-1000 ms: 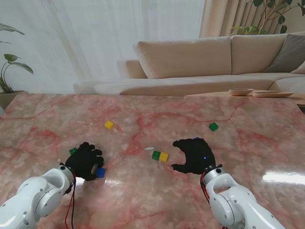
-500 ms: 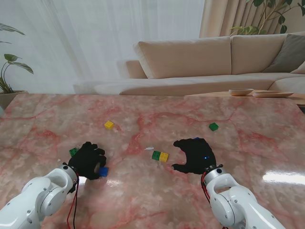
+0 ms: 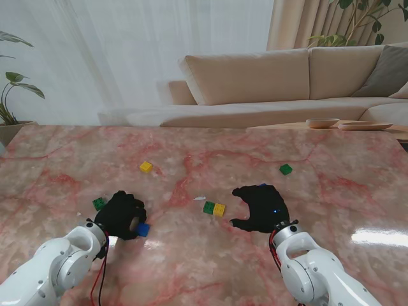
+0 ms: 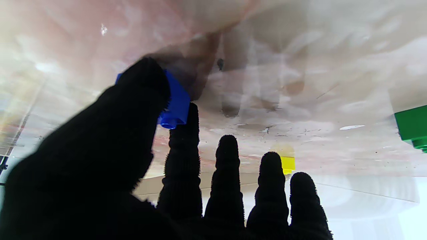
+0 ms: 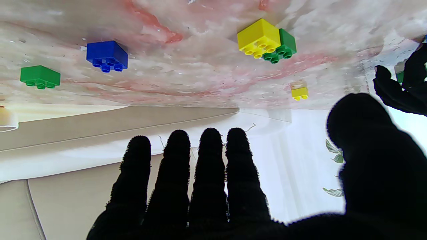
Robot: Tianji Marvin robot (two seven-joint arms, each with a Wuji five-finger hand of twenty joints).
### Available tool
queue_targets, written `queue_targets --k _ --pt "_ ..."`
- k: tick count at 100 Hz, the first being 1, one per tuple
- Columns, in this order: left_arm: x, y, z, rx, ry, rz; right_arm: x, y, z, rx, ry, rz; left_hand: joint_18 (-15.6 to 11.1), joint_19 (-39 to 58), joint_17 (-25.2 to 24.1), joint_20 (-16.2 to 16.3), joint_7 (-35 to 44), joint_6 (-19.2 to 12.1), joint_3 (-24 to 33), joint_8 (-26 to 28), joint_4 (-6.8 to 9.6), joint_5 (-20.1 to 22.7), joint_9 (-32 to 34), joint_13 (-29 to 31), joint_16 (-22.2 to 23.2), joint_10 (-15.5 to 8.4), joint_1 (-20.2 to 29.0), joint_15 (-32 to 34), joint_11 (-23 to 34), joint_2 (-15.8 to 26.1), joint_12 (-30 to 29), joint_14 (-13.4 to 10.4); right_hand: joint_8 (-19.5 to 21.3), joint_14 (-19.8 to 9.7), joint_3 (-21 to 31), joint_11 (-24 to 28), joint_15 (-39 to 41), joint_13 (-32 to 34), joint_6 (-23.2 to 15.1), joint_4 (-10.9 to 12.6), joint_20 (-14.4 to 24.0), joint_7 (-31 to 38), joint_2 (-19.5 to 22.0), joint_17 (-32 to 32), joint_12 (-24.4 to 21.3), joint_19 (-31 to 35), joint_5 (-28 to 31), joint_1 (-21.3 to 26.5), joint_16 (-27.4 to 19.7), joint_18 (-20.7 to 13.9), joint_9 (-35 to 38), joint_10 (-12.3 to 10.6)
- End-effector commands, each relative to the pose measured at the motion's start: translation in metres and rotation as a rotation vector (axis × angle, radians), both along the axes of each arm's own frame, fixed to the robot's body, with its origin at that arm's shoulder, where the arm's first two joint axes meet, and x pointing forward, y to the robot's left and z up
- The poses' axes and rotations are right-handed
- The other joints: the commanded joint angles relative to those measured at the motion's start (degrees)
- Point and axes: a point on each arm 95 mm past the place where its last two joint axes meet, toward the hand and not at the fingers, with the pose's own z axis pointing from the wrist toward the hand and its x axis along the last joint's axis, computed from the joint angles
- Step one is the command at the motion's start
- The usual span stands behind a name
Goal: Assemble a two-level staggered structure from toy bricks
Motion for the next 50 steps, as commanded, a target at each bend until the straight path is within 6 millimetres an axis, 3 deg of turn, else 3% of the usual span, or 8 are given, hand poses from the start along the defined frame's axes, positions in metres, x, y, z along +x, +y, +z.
queue_targets --k 1,25,50 --pt "-0.0021 -0.0021 -0.005 0.003 0.009 -0.001 -0.0028 -0.0013 -0.0065 -0.003 0.024 -0.011 -0.9 1.3 -0.2 0.5 7.8 -12.0 4.1 2.9 1.48 6.3 1.1 1.4 0.8 -1.1 7.8 1.0 1.3 5.8 0.9 -1.5 -0.5 0.2 1.3 -0.9 -0.5 -1.3 -0.5 1.4 1.2 -0.1 0.6 -0.3 -0.1 -0.4 0.6 -0.6 -0.4 0.9 0.4 0.4" --pt "-0.0015 -0.004 -0.0053 -0.003 0.012 0.002 -0.0033 -0.0024 -0.0072 -0.004 0.025 -0.013 -0.9 1.6 -0.2 0.4 7.3 -11.4 3.3 2.1 1.17 6.6 1.5 1.6 0.9 -1.1 7.7 1.3 1.6 6.1 0.9 -1.5 -0.5 0.2 1.5 -0.9 -0.5 -1.4 -0.5 1.4 1.1 -0.1 0.8 -0.3 -0.1 -0.4 0.7 -0.7 -0.4 0.9 0.4 0.4" --pt "-0.0008 -0.0045 -0.0049 -0.011 0.008 0.006 -0.0031 -0.0026 -0.0074 -0.005 0.026 -0.015 -0.7 2.2 -0.2 0.1 5.9 -8.5 2.5 -1.8 1.56 8.7 2.6 1.9 0.9 -1.1 4.9 1.5 1.9 5.9 0.9 -1.5 -0.5 0.2 1.9 -0.9 -0.4 -1.3 -0.6 1.3 1.2 -0.1 1.0 -0.2 -0.1 -0.4 0.7 -0.8 -0.3 0.9 0.3 0.5"
